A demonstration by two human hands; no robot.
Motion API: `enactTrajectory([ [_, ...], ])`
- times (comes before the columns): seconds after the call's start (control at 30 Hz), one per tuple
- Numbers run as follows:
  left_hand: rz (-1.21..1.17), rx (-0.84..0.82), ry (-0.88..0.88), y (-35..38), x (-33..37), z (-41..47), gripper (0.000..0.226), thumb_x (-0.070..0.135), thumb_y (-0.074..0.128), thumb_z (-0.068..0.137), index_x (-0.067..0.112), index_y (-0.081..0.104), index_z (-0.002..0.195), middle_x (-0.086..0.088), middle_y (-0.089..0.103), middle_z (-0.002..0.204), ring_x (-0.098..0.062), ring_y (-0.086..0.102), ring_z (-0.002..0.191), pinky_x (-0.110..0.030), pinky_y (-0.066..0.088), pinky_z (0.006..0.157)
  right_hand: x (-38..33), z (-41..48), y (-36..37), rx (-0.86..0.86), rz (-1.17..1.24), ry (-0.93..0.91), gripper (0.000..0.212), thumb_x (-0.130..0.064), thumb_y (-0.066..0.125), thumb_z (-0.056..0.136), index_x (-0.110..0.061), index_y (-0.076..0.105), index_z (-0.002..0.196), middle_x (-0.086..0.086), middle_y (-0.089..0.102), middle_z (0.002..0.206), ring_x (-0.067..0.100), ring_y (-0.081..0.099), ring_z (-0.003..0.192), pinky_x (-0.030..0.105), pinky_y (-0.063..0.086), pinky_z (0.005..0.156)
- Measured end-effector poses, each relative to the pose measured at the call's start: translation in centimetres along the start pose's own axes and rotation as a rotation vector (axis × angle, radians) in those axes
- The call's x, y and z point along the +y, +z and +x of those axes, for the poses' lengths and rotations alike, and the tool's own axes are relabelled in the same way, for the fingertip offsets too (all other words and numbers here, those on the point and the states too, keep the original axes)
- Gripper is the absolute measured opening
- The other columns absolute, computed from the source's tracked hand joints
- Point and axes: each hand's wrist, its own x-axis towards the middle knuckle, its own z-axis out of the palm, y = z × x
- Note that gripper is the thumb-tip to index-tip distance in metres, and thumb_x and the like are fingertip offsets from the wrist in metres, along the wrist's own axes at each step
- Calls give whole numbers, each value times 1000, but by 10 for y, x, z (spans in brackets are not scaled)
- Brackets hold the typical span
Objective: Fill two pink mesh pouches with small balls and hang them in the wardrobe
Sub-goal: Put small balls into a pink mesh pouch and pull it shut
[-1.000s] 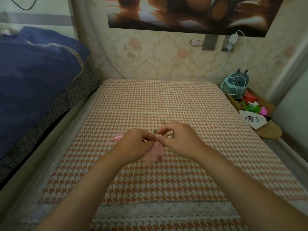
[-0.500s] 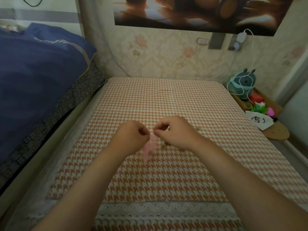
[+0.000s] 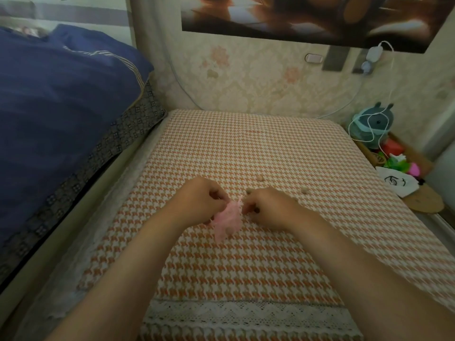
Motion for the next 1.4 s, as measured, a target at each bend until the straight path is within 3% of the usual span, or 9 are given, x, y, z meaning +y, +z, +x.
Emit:
enactTrajectory([
  [0.17,-18,-6,13,0,0,2,12,8,69,88,17,75,92,-5,74,79,-25,73,65,-35,63,60,-14,-10,-30,367,545,46,20,-19,74,91,-33,70,104,-15,72,96,-1,59,56,18,53,58],
  [0.23,-21,-28,20,1,2,2,13,7,70,88,16,76,93,-5,75,81,-22,72,66,-34,63,62,-28,-18,-43,461,671,-28,19,-17,79,87,-32,70,96,-16,72,92,2,53,51,17,49,52],
  [0.4,-40,-50,33,3,6,1,11,12,70,88,20,77,87,-7,75,79,-26,74,73,-42,63,70,-41,-31,-37,304,548,-144,15,-22,86,80,-32,75,81,-31,66,75,2,51,54,14,43,56],
  [0.57,-133,-66,4,1,5,-2,13,9,67,89,17,76,95,-8,76,79,-28,74,73,-41,64,68,-33,-26,-27,273,406,-172,6,-36,83,81,-31,81,85,-19,70,83,-5,62,76,17,46,69],
  [0.73,-134,-26,5,2,2,0,11,5,66,89,16,67,89,-6,76,77,-34,73,75,-47,62,68,-36,-32,-31,232,246,-199,27,-56,64,88,-34,79,88,-20,66,91,1,61,88,34,53,79],
  [0.87,-68,-57,59,3,6,0,23,-2,59,88,15,73,80,-10,74,77,-29,73,72,-43,63,68,-33,-34,-35,154,52,-223,9,-44,72,88,-36,76,91,-20,66,99,-3,56,88,35,50,89],
  [0.97,48,-91,105,6,10,-2,27,5,56,90,20,77,84,-2,74,76,-18,71,69,-40,61,70,-28,-41,-42,122,108,-180,5,-40,71,91,-35,72,91,-25,63,87,-12,51,76,25,45,79],
  [1.2,-15,-224,193,18,12,1,8,23,71,87,24,76,81,13,69,70,0,62,66,-25,52,67,-10,-54,-46,-13,358,-68,5,-29,77,88,-30,74,84,-14,73,83,0,67,78,29,58,77],
  [1.4,112,-291,181,46,12,10,10,18,68,89,25,71,83,2,73,85,-19,71,82,-35,58,77,11,-54,-32,-167,480,17,7,-19,77,88,-26,79,89,-6,77,80,3,70,64,29,58,67],
])
